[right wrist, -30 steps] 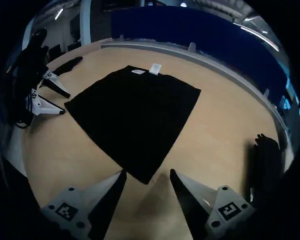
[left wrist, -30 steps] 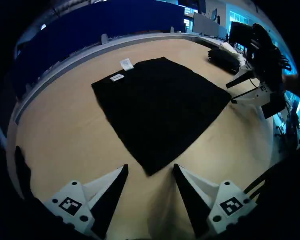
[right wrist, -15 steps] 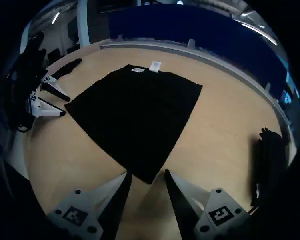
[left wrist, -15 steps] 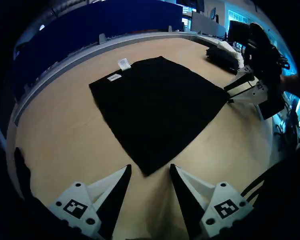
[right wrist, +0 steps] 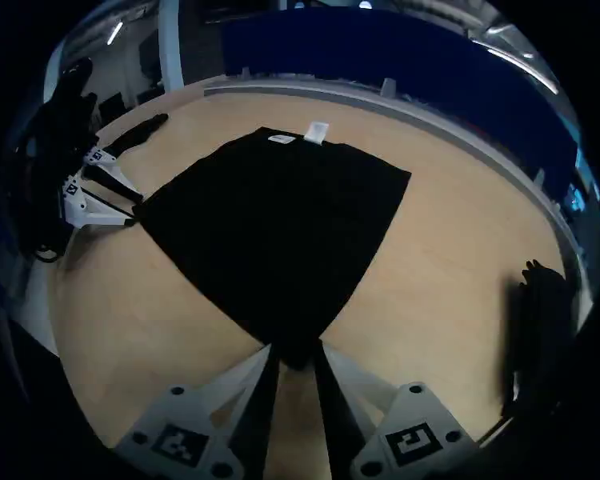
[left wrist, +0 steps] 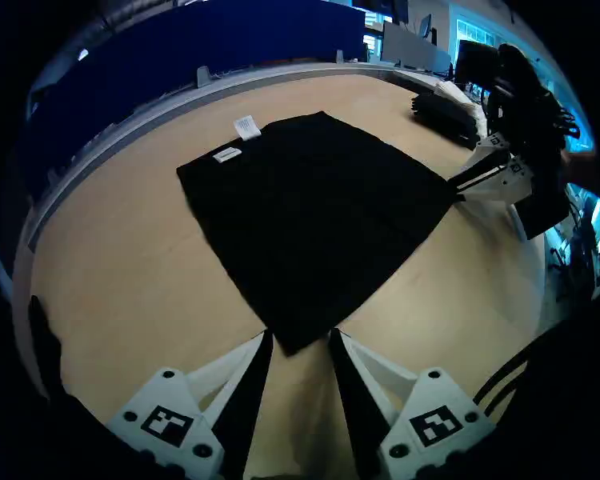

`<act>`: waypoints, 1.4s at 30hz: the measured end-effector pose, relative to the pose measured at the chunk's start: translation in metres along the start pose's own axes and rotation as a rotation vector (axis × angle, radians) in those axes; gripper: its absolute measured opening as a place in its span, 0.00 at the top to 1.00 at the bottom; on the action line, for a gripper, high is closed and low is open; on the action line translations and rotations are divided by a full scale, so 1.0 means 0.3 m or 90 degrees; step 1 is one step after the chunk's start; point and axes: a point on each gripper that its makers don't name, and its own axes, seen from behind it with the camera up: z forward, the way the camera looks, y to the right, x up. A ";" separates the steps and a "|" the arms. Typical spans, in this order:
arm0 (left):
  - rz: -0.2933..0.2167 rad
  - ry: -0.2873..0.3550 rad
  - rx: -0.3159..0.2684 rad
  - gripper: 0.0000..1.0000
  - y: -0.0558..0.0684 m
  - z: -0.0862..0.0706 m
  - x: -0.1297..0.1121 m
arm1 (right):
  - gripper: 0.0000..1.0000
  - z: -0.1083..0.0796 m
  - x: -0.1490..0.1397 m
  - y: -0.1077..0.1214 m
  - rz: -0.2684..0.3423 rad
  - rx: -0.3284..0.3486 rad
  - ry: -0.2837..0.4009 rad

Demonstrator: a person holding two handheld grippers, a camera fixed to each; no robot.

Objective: Fold towel

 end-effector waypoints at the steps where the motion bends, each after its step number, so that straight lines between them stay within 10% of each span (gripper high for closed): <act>1: 0.000 0.000 0.001 0.55 -0.001 -0.001 0.000 | 0.72 0.000 0.001 0.001 0.001 0.000 0.000; 16: 0.007 0.001 0.016 0.92 -0.011 0.005 0.008 | 0.82 0.001 0.010 0.003 -0.004 -0.006 -0.005; 42: -0.037 0.025 0.027 0.92 0.024 -0.092 0.083 | 0.83 -0.103 0.102 0.023 0.006 -0.014 0.025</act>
